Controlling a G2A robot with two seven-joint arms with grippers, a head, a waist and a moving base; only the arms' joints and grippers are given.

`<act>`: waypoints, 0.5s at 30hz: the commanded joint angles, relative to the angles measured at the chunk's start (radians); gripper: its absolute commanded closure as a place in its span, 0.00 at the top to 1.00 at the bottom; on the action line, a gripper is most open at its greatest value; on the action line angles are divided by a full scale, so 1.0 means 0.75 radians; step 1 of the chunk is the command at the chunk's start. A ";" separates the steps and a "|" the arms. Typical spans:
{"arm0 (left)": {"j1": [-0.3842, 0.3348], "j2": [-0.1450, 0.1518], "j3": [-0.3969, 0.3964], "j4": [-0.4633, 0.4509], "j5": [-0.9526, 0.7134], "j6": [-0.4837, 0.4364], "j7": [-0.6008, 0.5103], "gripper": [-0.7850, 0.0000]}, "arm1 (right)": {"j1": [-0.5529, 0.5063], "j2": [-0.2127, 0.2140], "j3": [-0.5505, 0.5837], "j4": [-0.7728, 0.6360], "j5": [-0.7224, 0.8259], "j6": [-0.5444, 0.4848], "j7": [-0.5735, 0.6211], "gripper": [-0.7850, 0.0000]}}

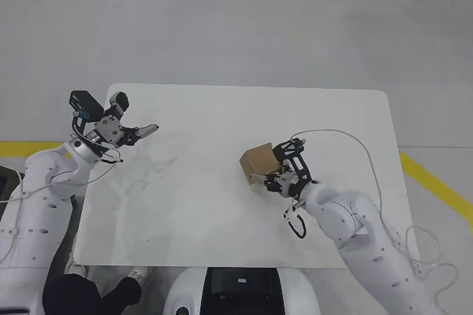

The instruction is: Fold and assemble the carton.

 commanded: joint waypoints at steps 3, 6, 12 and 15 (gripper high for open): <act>0.000 0.000 0.000 0.000 0.000 0.000 0.000 1.00 | 0.018 -0.009 -0.028 0.040 -0.029 0.033 -0.019 0.00; 0.000 0.000 0.000 0.000 0.000 0.000 0.000 1.00 | 0.031 -0.015 -0.049 0.062 -0.056 0.048 -0.016 0.00; 0.000 0.000 0.000 0.000 0.000 0.000 0.000 1.00 | 0.059 -0.026 -0.099 0.094 -0.150 0.083 0.009 0.11; 0.000 0.000 0.000 0.000 0.000 0.000 0.000 1.00 | 0.070 -0.033 -0.119 0.109 -0.172 0.095 0.020 0.27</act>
